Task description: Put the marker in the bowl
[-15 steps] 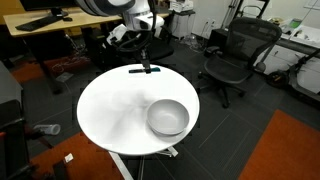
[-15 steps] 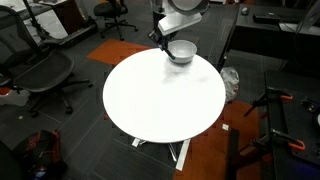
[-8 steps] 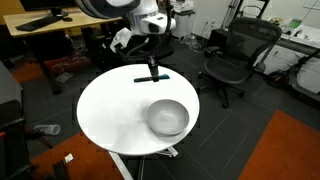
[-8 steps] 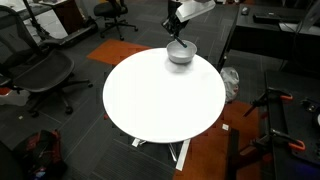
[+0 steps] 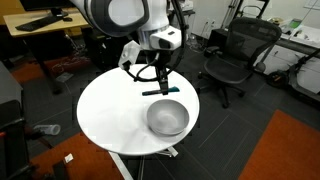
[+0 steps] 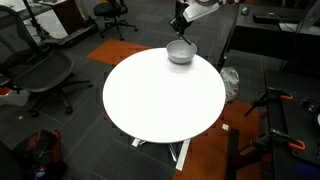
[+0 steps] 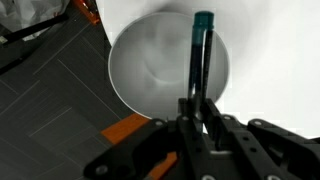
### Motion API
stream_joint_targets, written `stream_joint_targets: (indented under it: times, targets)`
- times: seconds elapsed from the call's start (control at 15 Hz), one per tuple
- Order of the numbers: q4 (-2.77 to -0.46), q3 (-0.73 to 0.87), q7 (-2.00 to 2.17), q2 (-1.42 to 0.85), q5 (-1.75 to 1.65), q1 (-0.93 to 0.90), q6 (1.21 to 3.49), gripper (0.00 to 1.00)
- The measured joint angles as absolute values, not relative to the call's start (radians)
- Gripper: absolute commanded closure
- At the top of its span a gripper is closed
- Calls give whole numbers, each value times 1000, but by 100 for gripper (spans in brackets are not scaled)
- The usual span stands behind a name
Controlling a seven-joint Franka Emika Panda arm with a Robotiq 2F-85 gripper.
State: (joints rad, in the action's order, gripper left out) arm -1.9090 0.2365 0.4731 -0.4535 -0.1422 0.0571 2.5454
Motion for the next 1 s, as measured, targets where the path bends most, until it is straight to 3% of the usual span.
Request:
stream_joint_targets:
  times: [0.87,0.93,1.0]
  targets:
    - [-1844,269,473,-599,-100,101,2638,95]
    - [-1832,269,473,-608,-90,102,2638,56]
    - [-1819,269,473,-618,-82,102,2638,54]
